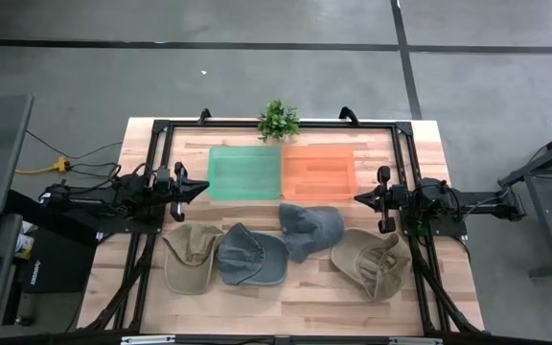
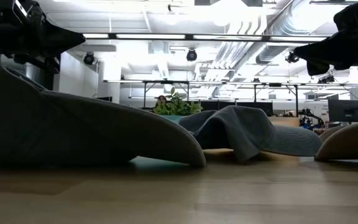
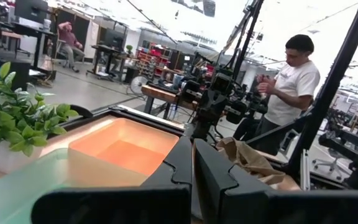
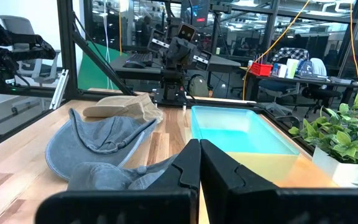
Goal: Pick & Place hat
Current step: Put the left brown cap into the light green bin
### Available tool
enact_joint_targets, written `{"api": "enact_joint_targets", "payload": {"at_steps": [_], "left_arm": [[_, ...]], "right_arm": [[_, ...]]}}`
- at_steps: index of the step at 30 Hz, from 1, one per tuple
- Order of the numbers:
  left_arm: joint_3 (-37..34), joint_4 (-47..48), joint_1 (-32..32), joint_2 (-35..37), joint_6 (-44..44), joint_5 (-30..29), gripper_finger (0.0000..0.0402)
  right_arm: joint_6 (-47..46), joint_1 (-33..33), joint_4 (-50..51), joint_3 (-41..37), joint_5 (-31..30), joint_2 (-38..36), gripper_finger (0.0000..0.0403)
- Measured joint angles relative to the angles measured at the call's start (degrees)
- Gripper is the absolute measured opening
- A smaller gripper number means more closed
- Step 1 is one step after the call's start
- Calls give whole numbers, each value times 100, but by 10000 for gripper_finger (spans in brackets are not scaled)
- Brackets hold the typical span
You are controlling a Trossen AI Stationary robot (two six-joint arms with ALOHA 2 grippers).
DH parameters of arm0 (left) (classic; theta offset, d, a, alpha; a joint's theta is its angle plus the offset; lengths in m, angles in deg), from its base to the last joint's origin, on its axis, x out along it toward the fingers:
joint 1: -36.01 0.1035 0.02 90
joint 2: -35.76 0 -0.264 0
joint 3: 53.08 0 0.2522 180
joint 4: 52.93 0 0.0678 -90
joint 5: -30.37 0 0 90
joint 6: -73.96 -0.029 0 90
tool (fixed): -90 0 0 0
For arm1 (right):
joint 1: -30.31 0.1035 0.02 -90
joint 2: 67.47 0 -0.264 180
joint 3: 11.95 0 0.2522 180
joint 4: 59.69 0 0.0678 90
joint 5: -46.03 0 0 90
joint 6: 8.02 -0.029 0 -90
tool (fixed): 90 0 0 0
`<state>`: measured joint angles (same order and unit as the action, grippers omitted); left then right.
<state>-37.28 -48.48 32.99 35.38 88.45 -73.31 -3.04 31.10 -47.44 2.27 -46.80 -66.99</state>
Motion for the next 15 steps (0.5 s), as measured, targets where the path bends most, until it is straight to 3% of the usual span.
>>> {"api": "enact_joint_targets", "payload": {"at_steps": [15], "left_arm": [[0,37,1,0,976,-172,0]], "right_arm": [[0,0,0,-1,0,0,1]]}}
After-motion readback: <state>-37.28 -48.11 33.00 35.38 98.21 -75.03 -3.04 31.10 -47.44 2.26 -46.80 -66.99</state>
